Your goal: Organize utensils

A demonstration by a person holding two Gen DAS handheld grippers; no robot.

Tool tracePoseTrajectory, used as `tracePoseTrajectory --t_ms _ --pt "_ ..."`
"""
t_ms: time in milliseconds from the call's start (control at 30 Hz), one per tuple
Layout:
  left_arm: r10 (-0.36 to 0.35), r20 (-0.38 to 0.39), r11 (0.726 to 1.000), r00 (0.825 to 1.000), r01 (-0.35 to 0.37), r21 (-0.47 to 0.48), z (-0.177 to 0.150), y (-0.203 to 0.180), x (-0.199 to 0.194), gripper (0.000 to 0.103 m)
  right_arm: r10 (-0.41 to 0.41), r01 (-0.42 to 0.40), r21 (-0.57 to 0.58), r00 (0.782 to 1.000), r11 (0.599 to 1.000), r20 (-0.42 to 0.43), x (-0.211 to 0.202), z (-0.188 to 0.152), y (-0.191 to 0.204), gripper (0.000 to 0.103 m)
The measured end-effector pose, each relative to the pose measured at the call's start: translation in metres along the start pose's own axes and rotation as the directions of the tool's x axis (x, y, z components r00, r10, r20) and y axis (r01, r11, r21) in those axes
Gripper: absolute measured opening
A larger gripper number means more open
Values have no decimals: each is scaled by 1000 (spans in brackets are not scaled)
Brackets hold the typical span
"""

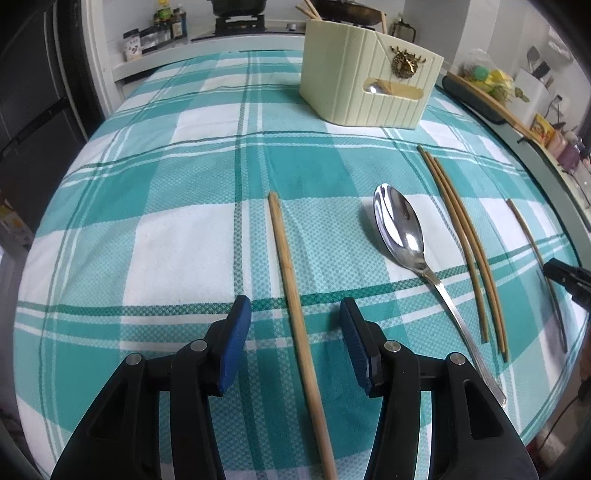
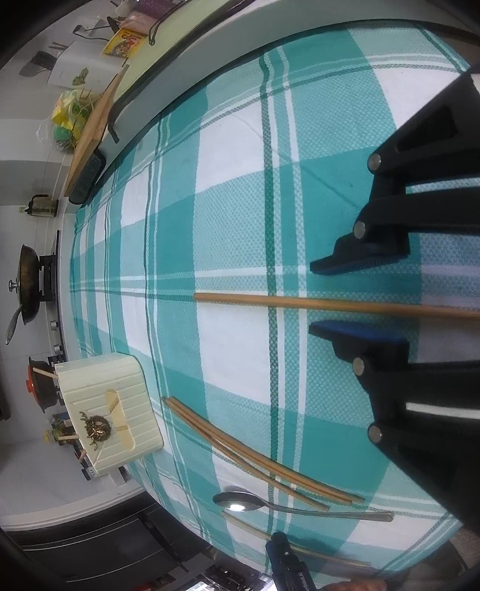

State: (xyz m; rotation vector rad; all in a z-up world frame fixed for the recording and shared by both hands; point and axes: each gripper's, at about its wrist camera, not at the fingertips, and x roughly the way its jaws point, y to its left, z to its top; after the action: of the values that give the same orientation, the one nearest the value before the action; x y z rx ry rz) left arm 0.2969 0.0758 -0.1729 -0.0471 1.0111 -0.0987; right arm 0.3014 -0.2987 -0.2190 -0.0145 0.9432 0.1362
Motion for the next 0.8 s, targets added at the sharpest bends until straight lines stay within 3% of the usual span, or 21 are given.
tracePoseTrajectory --t_ms 233,533,600,700,767,800 --pt "11 7 999 1000 -12 50 14 0 10 52 3 -3 -50 1000 999 -4 13 5 12 34" --pt "-21 -42 995 999 25 99 39 6 24 50 18 -22 -88 999 996 -47 37 43 6 32" --pt "-16 -47 995 999 20 100 44 5 28 47 21 -26 -99 998 995 -53 45 55 6 31" --pt "-8 -48 996 999 12 92 50 4 31 37 0 -7 -114 998 993 -59 56 70 8 20" --pt "2 -43 996 999 2 85 53 5 32 22 -13 7 -111 998 994 -53 61 78 9 7" --pt "7 -40 997 999 -4 80 54 7 33 18 -19 13 -106 999 994 -51 63 81 9 7"
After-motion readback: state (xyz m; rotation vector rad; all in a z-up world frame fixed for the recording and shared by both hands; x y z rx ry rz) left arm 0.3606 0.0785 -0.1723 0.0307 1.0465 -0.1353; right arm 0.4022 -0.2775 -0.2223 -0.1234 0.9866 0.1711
